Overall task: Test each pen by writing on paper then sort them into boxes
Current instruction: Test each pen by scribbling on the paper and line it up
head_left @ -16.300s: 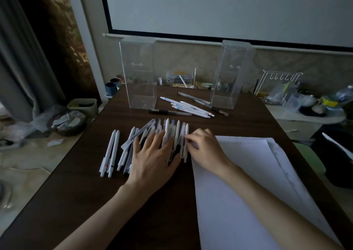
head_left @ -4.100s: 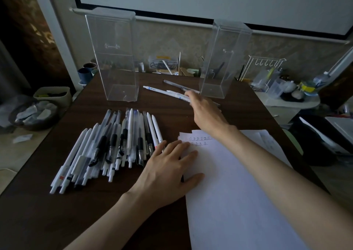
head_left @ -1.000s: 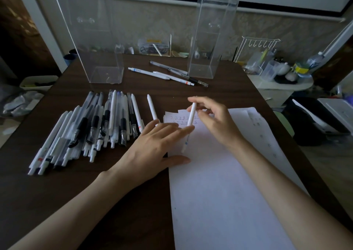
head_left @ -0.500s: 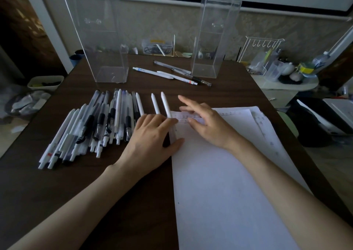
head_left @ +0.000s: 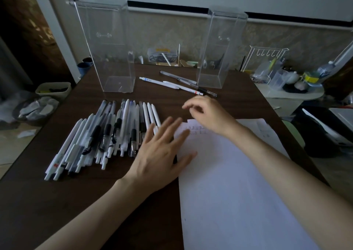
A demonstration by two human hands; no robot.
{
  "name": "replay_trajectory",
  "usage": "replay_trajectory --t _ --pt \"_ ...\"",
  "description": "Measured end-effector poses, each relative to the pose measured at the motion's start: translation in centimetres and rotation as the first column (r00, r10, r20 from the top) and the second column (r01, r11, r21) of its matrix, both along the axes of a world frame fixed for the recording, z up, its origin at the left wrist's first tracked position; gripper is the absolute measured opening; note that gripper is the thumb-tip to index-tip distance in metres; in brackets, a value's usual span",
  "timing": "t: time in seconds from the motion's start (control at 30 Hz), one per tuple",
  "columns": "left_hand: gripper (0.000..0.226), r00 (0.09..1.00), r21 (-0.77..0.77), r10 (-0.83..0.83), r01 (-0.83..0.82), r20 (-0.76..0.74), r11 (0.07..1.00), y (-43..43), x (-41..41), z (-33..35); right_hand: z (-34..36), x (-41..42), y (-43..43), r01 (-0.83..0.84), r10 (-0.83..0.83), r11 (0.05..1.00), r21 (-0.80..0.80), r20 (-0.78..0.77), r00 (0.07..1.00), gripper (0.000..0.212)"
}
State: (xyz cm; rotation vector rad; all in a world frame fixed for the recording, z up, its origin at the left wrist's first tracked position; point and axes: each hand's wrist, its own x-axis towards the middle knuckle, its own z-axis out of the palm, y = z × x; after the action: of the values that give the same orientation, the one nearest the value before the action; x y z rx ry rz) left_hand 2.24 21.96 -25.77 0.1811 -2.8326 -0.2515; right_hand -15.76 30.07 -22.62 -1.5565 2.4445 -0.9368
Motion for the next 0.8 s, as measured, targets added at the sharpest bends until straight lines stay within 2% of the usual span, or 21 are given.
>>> replay_trajectory --t 0.07,0.17,0.4,0.57,0.67,0.8 --pt "0.067 0.997 -0.034 -0.063 0.065 0.04 0.997 0.0 0.1 -0.2 0.6 -1.2 -2.2 0.075 -0.074 0.997 -0.022 0.036 0.997 0.027" --pt "0.07 0.995 0.022 -0.056 0.054 0.087 0.998 -0.2 0.1 -0.4 0.3 -2.7 -5.8 0.128 -0.127 0.991 -0.026 0.028 0.991 0.034" --pt "0.064 0.997 0.029 -0.058 0.057 0.051 0.998 -0.2 -0.1 -0.5 -1.9 -3.6 -10.9 0.119 -0.073 0.975 0.188 -0.234 0.969 0.046" --pt "0.06 0.998 0.013 -0.051 0.05 0.023 0.999 -0.2 -0.4 -0.8 -1.9 -3.8 -11.9 0.232 -0.114 0.949 0.212 -0.455 0.883 0.033" --pt "0.061 0.998 0.022 -0.051 0.05 0.026 0.998 -0.3 -0.4 -0.9 -1.1 -3.4 -11.1 0.264 -0.13 0.939 0.223 -0.481 0.867 0.026" --pt "0.061 0.998 0.026 -0.054 0.053 0.028 0.998 -0.3 -0.3 -0.9 0.6 -2.4 -7.3 0.235 -0.183 0.969 0.075 -0.418 0.89 0.016"
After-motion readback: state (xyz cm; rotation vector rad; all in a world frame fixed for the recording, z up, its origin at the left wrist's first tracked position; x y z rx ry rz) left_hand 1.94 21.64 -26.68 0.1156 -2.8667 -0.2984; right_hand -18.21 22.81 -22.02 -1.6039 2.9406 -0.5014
